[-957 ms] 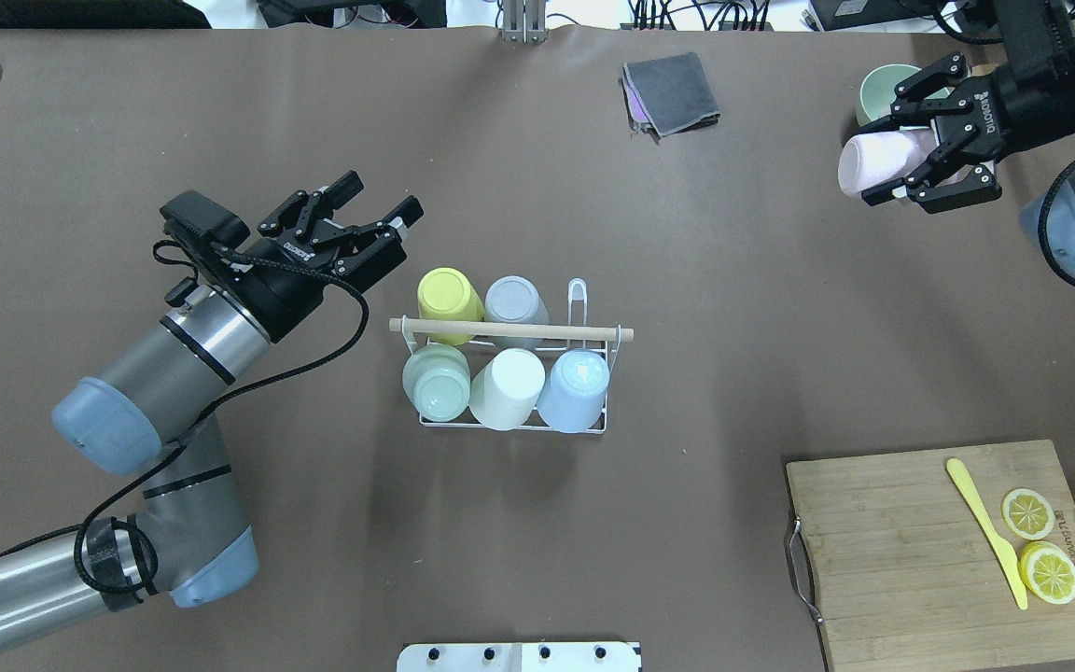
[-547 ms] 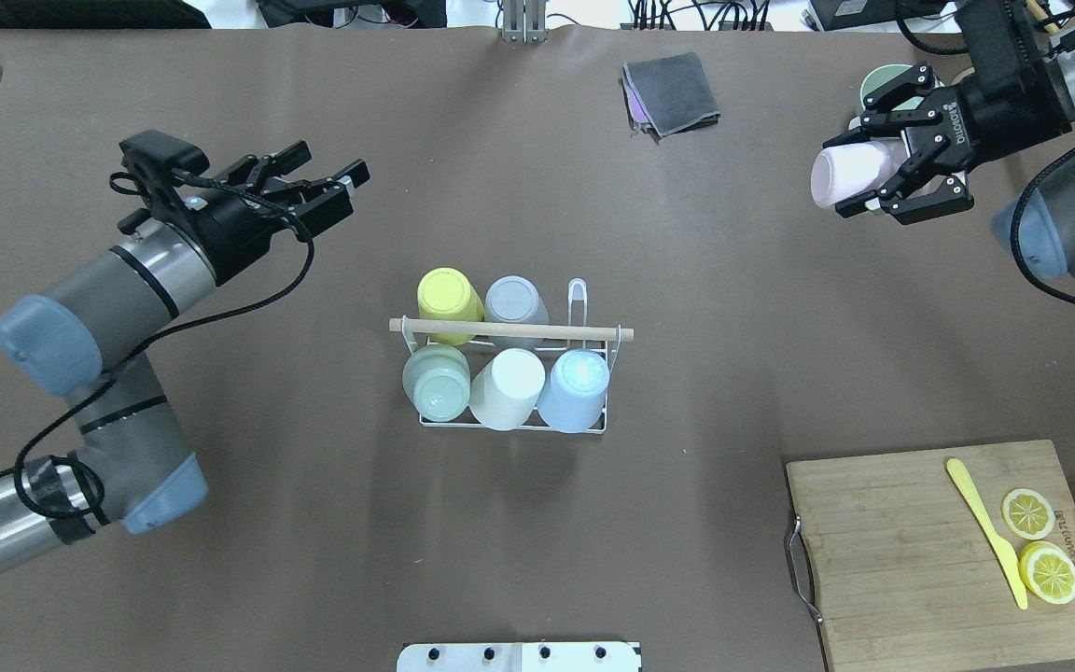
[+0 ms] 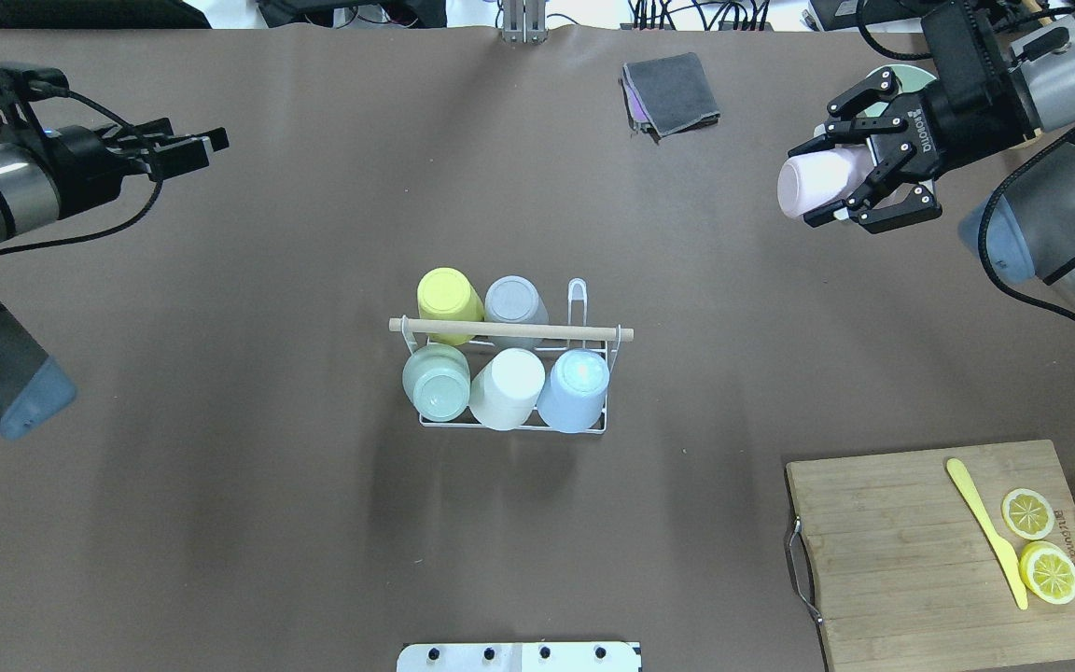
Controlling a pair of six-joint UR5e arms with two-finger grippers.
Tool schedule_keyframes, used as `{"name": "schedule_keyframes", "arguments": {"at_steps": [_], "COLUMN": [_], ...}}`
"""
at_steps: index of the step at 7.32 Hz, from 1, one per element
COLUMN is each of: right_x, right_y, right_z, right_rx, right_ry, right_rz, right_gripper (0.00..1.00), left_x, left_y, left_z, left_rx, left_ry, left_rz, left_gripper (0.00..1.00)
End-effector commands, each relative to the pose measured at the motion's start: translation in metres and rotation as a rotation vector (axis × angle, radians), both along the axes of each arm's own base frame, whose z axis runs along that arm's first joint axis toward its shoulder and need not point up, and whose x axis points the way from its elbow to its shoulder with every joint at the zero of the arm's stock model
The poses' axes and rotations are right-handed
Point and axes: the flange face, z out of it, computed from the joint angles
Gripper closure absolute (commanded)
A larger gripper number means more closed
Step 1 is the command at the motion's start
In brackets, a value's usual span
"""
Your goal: Place cup on cup holder
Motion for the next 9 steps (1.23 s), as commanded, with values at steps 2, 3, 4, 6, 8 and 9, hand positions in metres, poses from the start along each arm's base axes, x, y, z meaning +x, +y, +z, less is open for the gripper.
{"name": "schedule_keyframes", "arguments": {"at_steps": [2, 3, 4, 6, 8, 9], "right_x": [-0.037, -0.05, -0.059, -0.077, -0.101, -0.113], "right_y": [0.015, 0.016, 0.018, 0.027, 0.041, 0.045], "right_z": [-0.026, -0.044, -0.058, -0.07, -0.072, -0.082], "right_rx": [0.072, 0.098, 0.118, 0.135, 0.139, 0.15], "right_ry": [-0.041, -0.057, -0.07, -0.083, -0.089, -0.1], "right_rz": [-0.065, -0.084, -0.097, -0.131, -0.174, -0.194], "right_gripper": [0.67, 0.67, 0.67, 0.67, 0.67, 0.67], "left_x": [-0.064, -0.077, -0.083, -0.113, -0.152, -0.151], "left_y": [-0.03, -0.036, -0.041, -0.05, -0.057, -0.058], "left_z": [0.06, 0.077, 0.086, 0.096, 0.113, 0.127], "left_rx": [-0.145, -0.189, -0.229, -0.345, -0.485, -0.524], "left_ry": [-0.051, -0.064, -0.079, -0.089, -0.083, -0.091], "left_rz": [0.079, 0.091, 0.089, 0.127, 0.188, 0.189], "left_gripper": [0.03, 0.03, 0.03, 0.03, 0.03, 0.03]}}
